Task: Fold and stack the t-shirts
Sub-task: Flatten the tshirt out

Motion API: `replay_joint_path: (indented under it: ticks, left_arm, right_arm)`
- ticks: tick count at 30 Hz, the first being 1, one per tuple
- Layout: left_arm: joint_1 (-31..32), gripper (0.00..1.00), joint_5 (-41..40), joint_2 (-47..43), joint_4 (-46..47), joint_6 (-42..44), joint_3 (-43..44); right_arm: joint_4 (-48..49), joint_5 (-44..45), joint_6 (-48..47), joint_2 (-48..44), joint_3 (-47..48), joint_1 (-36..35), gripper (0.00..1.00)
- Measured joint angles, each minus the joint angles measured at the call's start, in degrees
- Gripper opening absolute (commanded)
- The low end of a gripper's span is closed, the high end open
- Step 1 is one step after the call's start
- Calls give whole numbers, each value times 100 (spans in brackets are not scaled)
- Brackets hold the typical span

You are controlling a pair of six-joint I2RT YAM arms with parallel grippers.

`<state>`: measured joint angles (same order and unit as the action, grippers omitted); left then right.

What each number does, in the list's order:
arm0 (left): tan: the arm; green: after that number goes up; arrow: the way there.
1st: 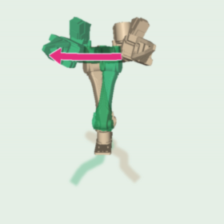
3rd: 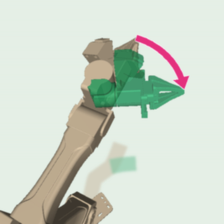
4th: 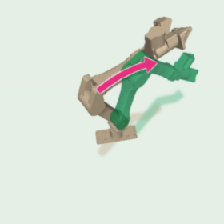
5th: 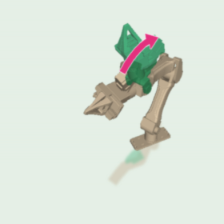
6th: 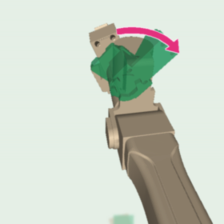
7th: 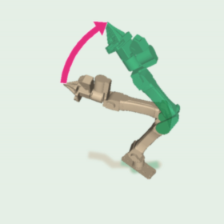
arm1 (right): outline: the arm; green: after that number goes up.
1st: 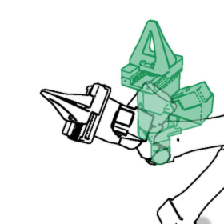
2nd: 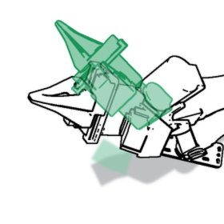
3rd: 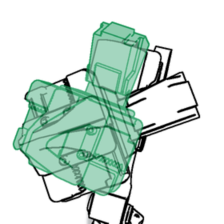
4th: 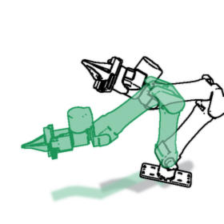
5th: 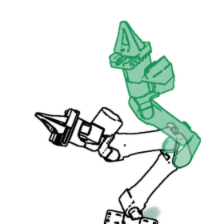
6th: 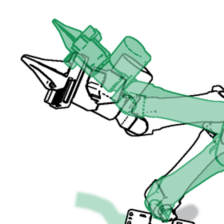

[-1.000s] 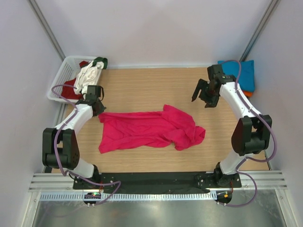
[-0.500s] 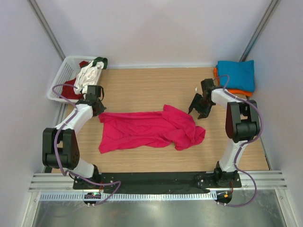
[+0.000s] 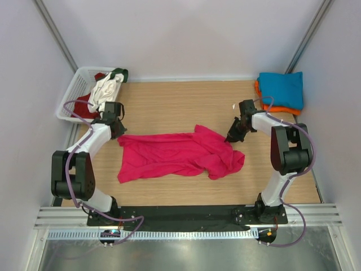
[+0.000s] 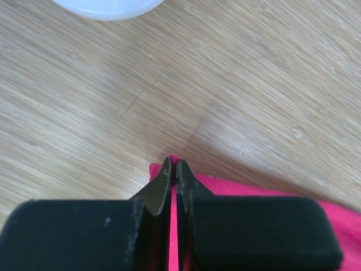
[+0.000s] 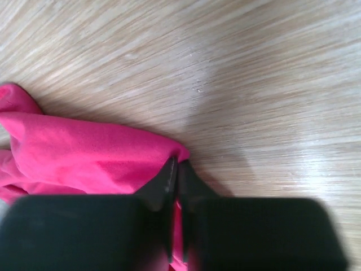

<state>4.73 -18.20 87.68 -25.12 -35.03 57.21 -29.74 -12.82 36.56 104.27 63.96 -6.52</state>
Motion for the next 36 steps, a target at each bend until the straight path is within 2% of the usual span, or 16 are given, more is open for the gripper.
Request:
replay_joint_path:
  ticks: [3, 6, 14, 18, 30, 36]
  left_arm:
    - [0, 0, -4, 24, -22, 111, 107]
    - [0, 0, -28, 55, -153, 291, 507]
    - [-4, 0, 42, 79, -160, 933, 2636]
    - [-26, 0, 140, 76, 22, 1239, 3567]
    - [-28, 0, 229, 195, 188, 1982, 5445]
    - [-28, 0, 238, 186, 260, 2033, 5783]
  right_arm:
    - [-79, 63, -11, 0, 111, -13, 1]
    - [-376, 273, -219, 0, 695, -13, 1]
    - [-671, 522, -1440, 111, 4529, -17, 1]
    - [-564, 568, -2079, 72, 5740, -22, 1]
    - [7, 774, -3296, -153, 6411, -28, 1]
    - [278, 758, -3558, -361, 6867, -28, 1]
